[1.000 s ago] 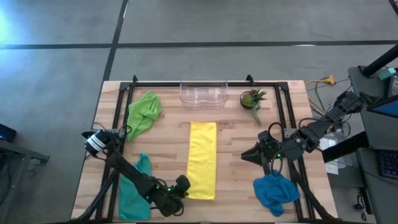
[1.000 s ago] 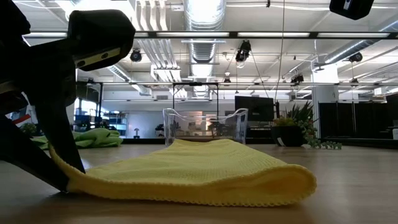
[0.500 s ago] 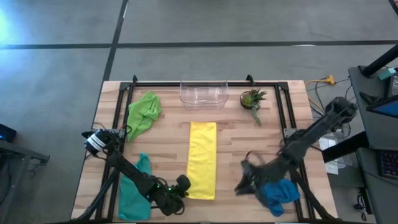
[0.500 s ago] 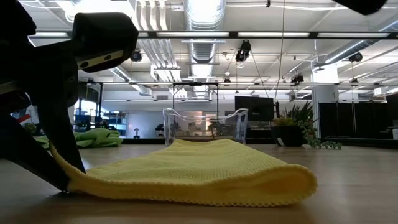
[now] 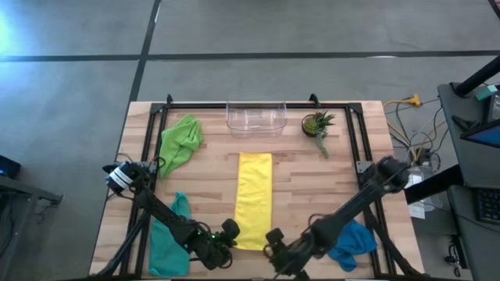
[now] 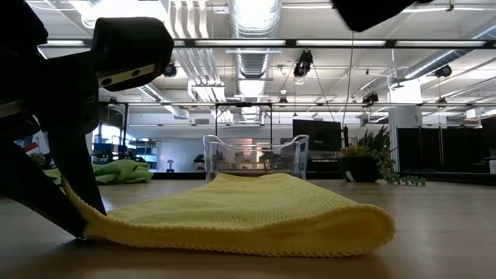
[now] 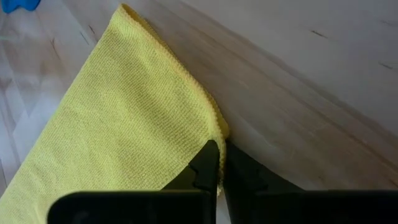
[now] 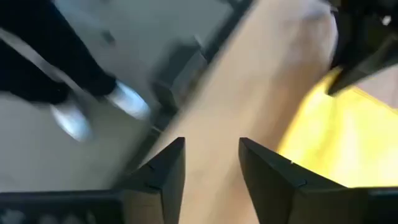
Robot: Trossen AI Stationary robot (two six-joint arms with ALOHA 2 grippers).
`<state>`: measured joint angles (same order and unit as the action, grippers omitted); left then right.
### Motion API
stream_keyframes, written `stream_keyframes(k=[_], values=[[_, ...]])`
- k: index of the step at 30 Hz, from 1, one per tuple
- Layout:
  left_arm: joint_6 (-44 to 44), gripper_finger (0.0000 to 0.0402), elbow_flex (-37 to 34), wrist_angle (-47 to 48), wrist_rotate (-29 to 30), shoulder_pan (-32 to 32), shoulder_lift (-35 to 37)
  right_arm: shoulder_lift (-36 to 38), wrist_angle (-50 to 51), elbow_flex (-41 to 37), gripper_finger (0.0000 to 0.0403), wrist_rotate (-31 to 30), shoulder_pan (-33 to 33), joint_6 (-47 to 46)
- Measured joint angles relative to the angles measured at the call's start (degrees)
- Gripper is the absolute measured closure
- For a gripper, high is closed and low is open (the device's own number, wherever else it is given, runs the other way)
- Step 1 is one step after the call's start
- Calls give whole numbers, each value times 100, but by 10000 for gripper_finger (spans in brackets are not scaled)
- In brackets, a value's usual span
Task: Fold microfiber towels
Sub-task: Fold the yellow microfiber towel
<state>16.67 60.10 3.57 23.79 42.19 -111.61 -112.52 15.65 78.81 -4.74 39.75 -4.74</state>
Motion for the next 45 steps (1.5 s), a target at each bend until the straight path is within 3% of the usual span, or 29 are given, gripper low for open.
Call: stream_keyframes(k=[6,16,45], values=[[0,401,2,-2,-5,-31,0,-776,1088,909,240,-798,-2,520],[0,401,4,-2,-15,-37,2,-954,1513,904,277,-1289,-4,329],[0,402,4,-13,-5,-48,2,-958,890,412,309,-1330,-101,771]])
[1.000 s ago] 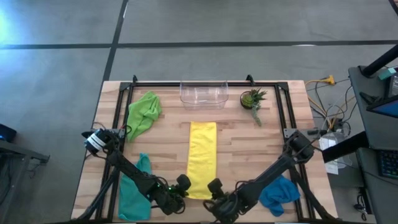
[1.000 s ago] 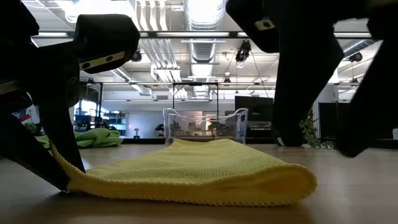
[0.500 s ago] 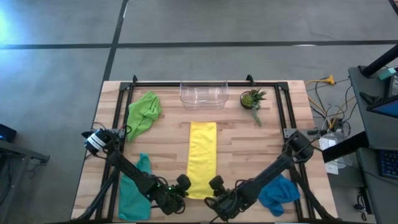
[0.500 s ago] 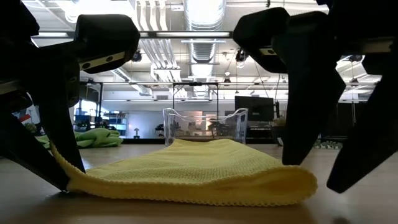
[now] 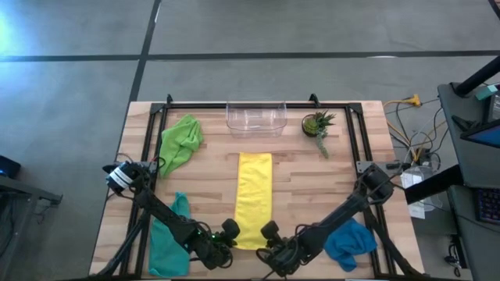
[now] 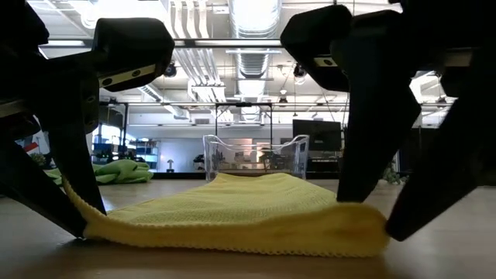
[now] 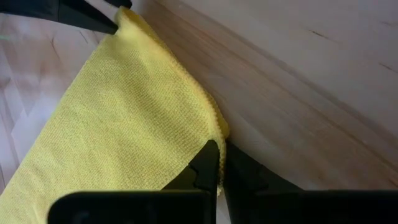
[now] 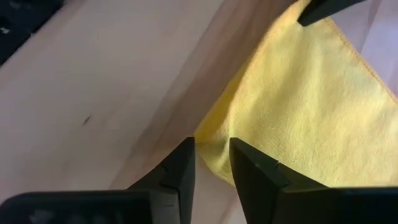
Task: Fold microfiber towels
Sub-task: Fold the yellow microfiber towel
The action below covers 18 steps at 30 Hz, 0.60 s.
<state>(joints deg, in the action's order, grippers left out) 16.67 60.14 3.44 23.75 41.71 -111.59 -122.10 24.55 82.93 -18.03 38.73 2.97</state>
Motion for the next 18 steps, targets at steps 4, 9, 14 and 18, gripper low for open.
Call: stream_keyframes(k=[4,9,14,18], values=[[0,402,0,-2,7,0,0,0,6,-57,324,24,-89,8],[0,402,0,-7,9,0,0,0,-10,-66,353,315,-171,11],[0,401,0,-13,7,0,19,0,-8,-67,389,436,-183,10],[0,401,-11,43,-8,-4,132,13,12,-67,393,443,-166,-77]])
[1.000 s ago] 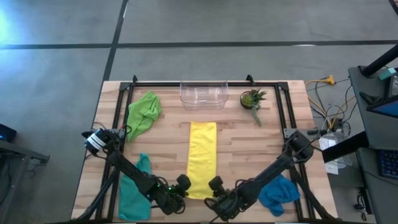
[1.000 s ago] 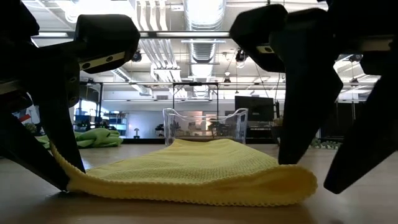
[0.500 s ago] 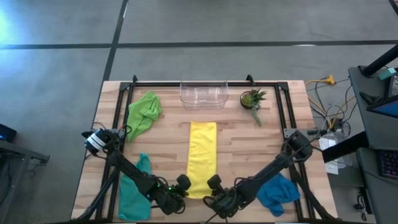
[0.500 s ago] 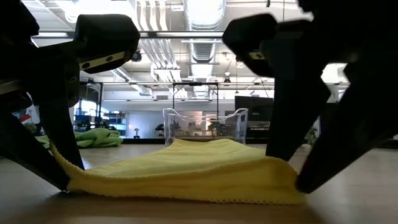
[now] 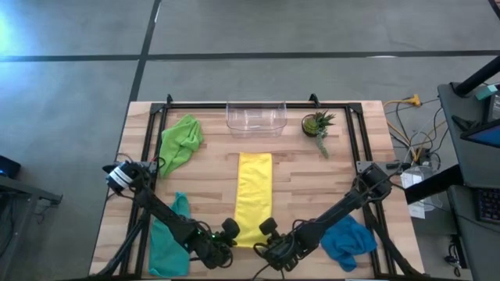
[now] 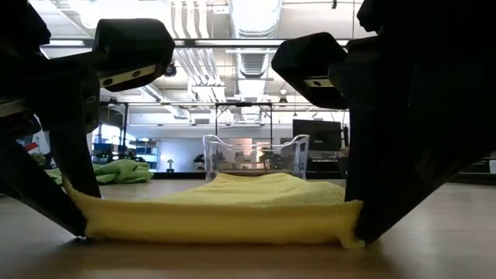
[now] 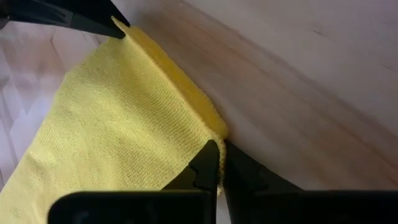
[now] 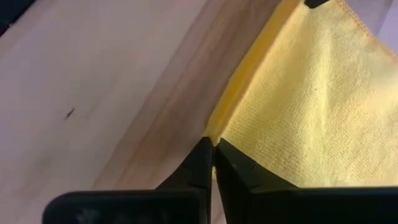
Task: Fold microfiber towels
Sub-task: Fold the yellow microfiber towel
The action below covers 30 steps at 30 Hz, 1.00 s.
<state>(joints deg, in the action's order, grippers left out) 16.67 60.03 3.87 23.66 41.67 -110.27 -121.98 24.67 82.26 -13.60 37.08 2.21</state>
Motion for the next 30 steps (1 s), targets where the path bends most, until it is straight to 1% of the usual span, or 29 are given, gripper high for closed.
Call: stream_keyframes(k=[7,14,18,21,24,30], values=[[-25,401,-6,49,24,0,296,181,48,0,394,16,16,-210],[-620,401,-4,67,37,0,453,657,165,0,394,54,14,-275],[-883,401,-4,68,43,0,597,975,295,0,394,63,0,-563],[-956,401,1,45,11,1,760,1148,372,-2,394,260,-21,-740],[-1254,401,5,70,-71,-1,958,1240,391,-2,394,587,-41,-1009],[-1733,401,5,77,-362,-4,1290,1332,472,-4,394,709,-39,-1396]])
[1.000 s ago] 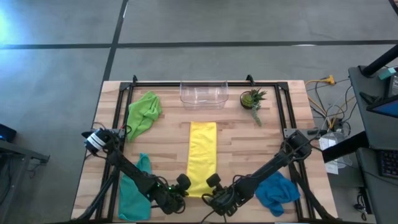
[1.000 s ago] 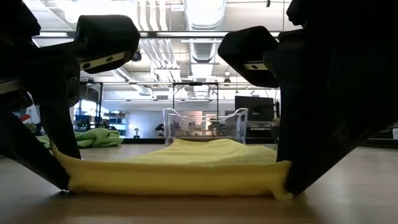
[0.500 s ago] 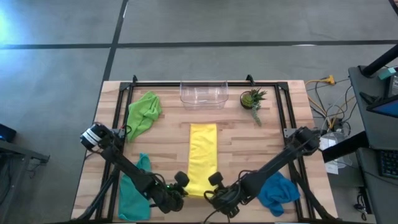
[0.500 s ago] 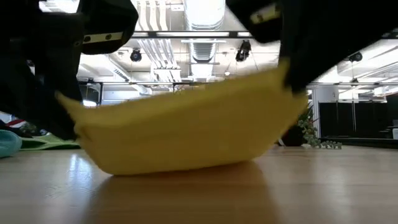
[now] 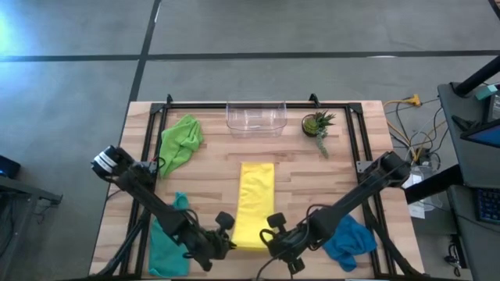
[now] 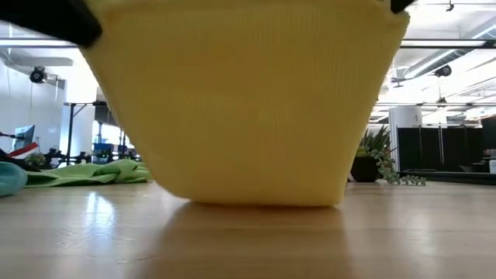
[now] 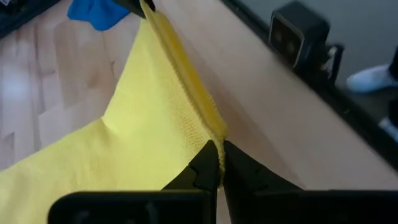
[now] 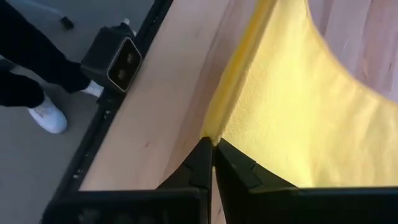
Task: Fold microfiber towels
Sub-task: Fold the yellow microfiber towel
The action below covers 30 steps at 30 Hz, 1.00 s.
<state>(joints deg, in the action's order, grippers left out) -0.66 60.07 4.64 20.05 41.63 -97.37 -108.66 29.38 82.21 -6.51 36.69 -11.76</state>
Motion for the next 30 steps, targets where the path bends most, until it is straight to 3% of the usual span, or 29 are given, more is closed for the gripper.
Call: stream_keyframes(k=[8,14,30], values=[[-72,401,-29,16,-370,-79,291,30,34,0,394,210,-111,-473],[-337,401,-160,34,-1100,-428,285,30,42,-147,394,246,-352,-546],[-505,401,-631,37,-1042,-1124,309,284,11,-776,394,233,-892,-773]])
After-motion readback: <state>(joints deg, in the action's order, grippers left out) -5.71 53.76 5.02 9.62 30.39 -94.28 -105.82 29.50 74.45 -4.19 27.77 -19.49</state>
